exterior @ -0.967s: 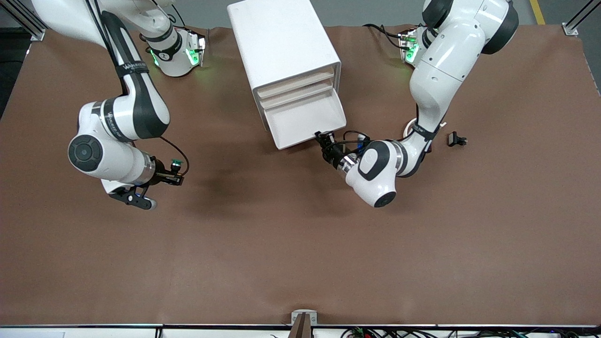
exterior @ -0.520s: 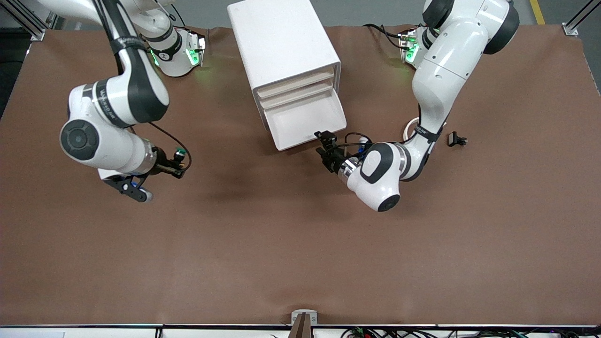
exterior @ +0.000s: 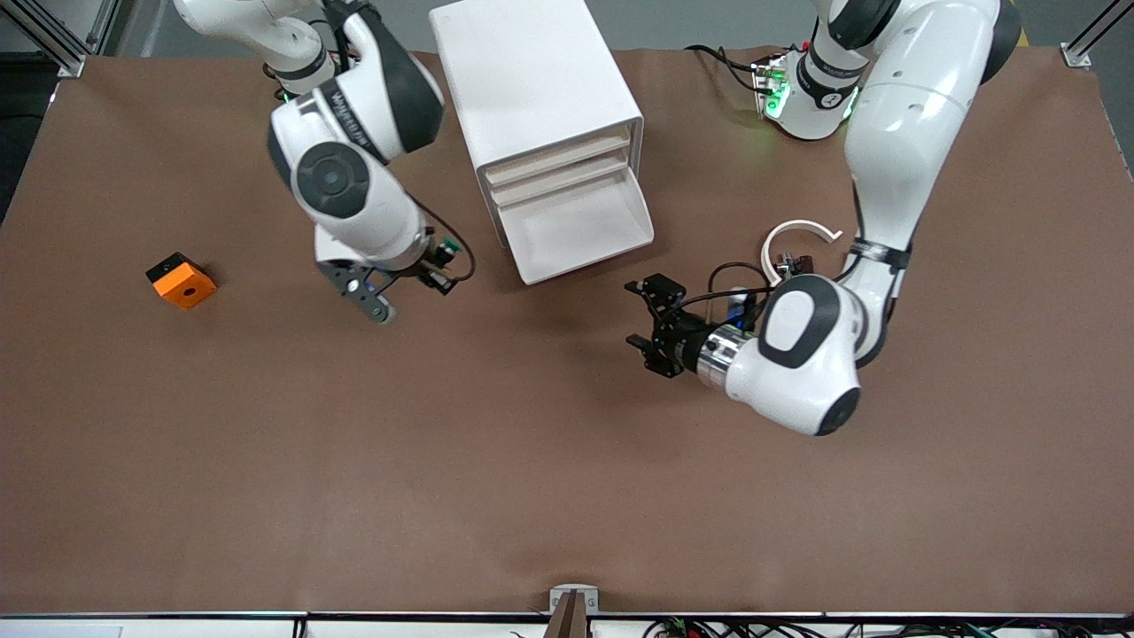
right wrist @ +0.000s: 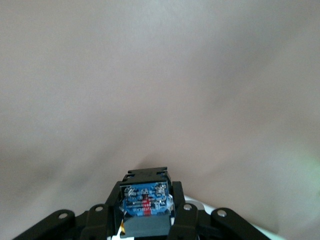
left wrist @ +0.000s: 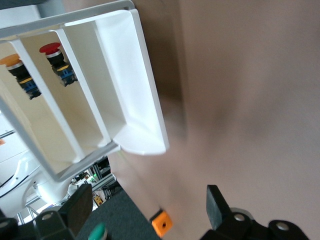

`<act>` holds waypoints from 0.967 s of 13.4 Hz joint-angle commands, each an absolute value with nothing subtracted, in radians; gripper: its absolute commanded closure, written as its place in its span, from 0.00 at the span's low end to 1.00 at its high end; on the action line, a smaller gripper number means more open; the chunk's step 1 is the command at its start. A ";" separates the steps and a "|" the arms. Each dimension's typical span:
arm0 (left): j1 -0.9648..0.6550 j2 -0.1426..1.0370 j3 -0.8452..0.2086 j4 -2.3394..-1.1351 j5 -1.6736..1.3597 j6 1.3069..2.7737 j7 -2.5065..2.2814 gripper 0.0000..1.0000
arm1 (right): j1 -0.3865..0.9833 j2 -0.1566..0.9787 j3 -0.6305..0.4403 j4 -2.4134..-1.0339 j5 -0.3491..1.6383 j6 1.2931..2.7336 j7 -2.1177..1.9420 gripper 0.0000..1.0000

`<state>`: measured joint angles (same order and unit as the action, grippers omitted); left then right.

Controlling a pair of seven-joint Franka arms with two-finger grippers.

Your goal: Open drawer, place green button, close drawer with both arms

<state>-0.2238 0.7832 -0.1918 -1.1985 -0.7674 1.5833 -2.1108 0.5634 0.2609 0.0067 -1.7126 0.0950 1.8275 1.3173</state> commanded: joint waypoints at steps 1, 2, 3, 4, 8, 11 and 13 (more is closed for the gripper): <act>-0.209 0.698 -0.164 -1.209 -0.747 1.574 -2.059 0.00 | 0.641 0.265 -0.003 -1.674 0.087 1.830 1.493 1.00; -0.204 0.683 -0.155 -1.209 -0.747 1.574 -2.028 0.00 | 0.669 0.276 -0.003 -1.651 0.087 1.830 1.562 1.00; -0.192 0.657 -0.140 -1.209 -0.747 1.574 -1.972 0.00 | 0.698 0.302 -0.003 -1.623 0.087 1.830 1.639 1.00; -0.184 0.628 -0.123 -1.209 -0.747 1.575 -1.903 0.00 | 0.724 0.322 -0.005 -1.608 0.086 1.832 1.708 1.00; -0.186 0.546 -0.005 -1.210 -0.683 1.577 -1.674 0.00 | 0.807 0.389 -0.005 -1.608 0.086 1.913 1.970 1.00; -0.198 0.496 -0.006 -1.213 -0.395 1.577 -1.527 0.00 | 0.853 0.451 -0.005 -1.597 0.086 1.965 2.090 1.00; -0.195 0.456 -0.018 -1.215 -0.249 1.578 -1.392 0.00 | 0.880 0.483 -0.005 -1.597 0.086 2.003 2.141 1.00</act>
<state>-0.1865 0.5125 -0.0148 -1.1889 -0.3612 1.5806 -1.4993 0.8522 0.4448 0.0054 -1.6327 0.0946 1.9895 2.0762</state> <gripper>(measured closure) 0.000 0.581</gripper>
